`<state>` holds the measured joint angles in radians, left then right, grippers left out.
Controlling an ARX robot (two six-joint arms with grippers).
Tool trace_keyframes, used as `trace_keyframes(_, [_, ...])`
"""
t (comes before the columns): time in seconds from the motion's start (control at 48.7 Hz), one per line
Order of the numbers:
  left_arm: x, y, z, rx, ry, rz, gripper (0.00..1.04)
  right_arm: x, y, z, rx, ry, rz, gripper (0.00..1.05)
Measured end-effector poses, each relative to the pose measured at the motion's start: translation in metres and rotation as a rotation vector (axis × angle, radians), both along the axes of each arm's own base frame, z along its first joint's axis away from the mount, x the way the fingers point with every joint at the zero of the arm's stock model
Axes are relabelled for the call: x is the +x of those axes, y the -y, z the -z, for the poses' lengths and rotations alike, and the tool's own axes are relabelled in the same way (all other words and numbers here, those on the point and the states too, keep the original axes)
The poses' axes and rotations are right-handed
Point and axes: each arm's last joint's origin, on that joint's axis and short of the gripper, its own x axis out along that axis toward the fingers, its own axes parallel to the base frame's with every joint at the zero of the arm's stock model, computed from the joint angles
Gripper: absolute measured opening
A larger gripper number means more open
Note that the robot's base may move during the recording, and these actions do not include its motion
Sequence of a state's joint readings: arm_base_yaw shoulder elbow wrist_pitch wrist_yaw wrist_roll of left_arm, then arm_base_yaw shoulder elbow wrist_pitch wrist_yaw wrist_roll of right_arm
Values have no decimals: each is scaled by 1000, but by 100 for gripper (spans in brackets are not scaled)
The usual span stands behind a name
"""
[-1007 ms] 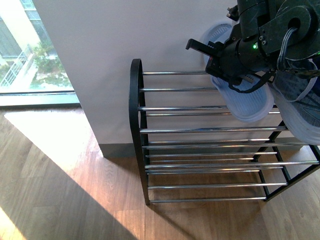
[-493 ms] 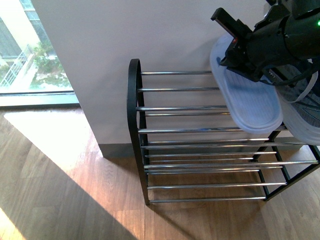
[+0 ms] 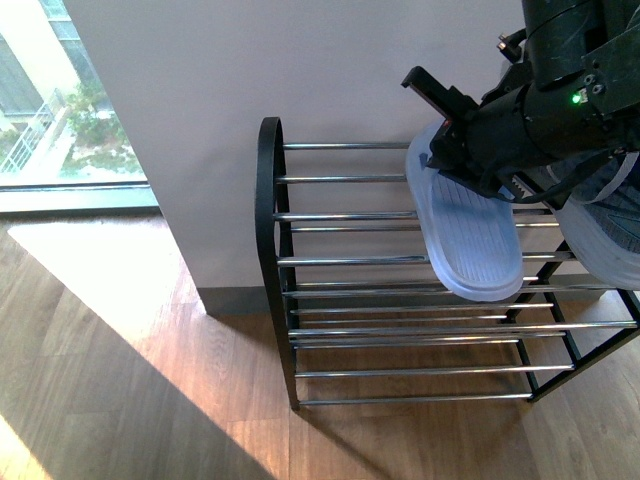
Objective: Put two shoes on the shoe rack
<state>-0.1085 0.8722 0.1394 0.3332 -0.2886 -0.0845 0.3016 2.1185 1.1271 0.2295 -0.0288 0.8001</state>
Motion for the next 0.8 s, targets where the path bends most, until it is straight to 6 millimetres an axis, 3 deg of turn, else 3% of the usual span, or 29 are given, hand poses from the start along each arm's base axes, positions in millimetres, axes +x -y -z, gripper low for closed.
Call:
trace_keyframes(0.164, [0, 0, 0, 0, 0, 0, 2, 9, 17, 4, -15, 2, 29, 2])
trace_keyframes(0.349, [0, 0, 0, 0, 0, 0, 2, 12, 22, 4, -40, 18, 10, 2])
trace_keyframes(0.575, [0, 0, 0, 0, 0, 0, 2, 3, 29, -6, -55, 49, 6, 43])
trace_keyframes(0.617, [0, 0, 0, 0, 0, 0, 2, 1, 30, -9, -55, 55, 6, 46])
trace_keyframes(0.802, [0, 0, 0, 0, 0, 0, 2, -20, 35, -37, -24, 114, -43, 73])
